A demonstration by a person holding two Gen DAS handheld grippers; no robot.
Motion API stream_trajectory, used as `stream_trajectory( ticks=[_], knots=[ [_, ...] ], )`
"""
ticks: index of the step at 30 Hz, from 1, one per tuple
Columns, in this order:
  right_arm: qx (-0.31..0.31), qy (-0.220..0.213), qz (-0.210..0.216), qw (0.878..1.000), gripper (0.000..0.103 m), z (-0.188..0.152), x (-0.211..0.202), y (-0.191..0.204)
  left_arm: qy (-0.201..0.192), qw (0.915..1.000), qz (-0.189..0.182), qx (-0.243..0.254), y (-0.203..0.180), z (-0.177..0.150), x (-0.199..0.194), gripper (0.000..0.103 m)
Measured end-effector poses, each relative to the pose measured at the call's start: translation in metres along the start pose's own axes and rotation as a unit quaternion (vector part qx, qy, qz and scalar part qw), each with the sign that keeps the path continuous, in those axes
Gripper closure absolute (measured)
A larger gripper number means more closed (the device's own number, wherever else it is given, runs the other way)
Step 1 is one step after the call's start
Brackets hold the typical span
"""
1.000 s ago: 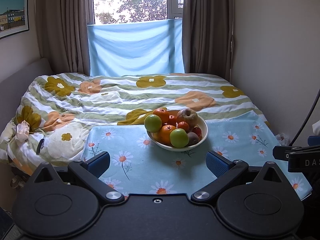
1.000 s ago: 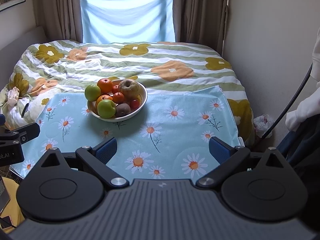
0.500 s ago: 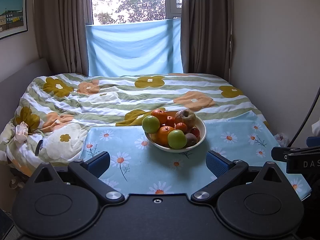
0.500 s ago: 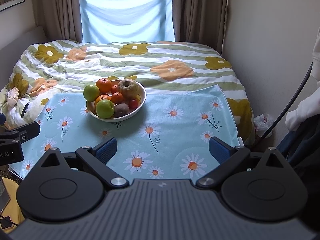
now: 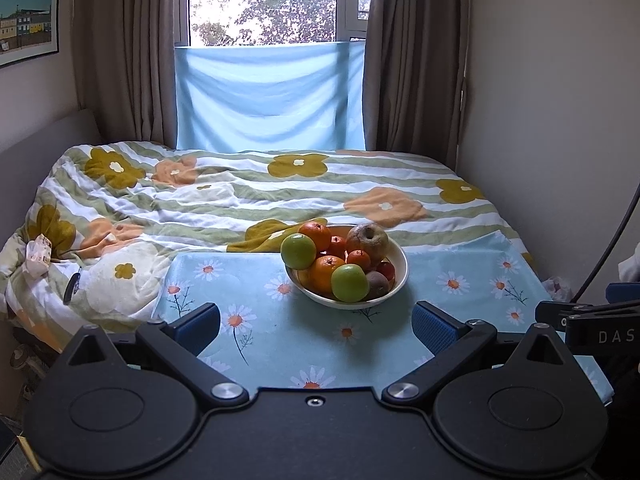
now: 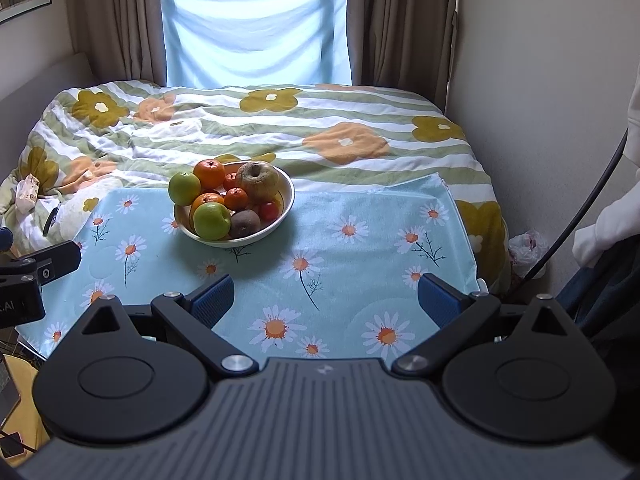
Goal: Organize fruits
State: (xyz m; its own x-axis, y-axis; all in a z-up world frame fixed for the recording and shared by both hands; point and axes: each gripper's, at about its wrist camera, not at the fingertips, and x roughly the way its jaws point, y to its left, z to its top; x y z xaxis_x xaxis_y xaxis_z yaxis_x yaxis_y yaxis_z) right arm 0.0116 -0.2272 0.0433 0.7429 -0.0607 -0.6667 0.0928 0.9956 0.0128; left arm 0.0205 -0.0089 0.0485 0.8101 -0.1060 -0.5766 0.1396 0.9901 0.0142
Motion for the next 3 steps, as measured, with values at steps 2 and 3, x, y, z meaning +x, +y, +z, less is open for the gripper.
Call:
stream_trajectory(
  ticks=[2,3],
  knots=[
    [0.000,0.000,0.000,1.000,0.000,-0.0001,0.0000,0.0001,0.000,1.0000,0.001,0.000,0.0007,-0.0005,-0.0002,0.000],
    [0.001,0.000,0.000,1.000,0.000,-0.0002,-0.0002,0.0002,0.001,1.0000,0.000,0.000,0.0008,-0.0004,0.0002,0.000]
  ],
)
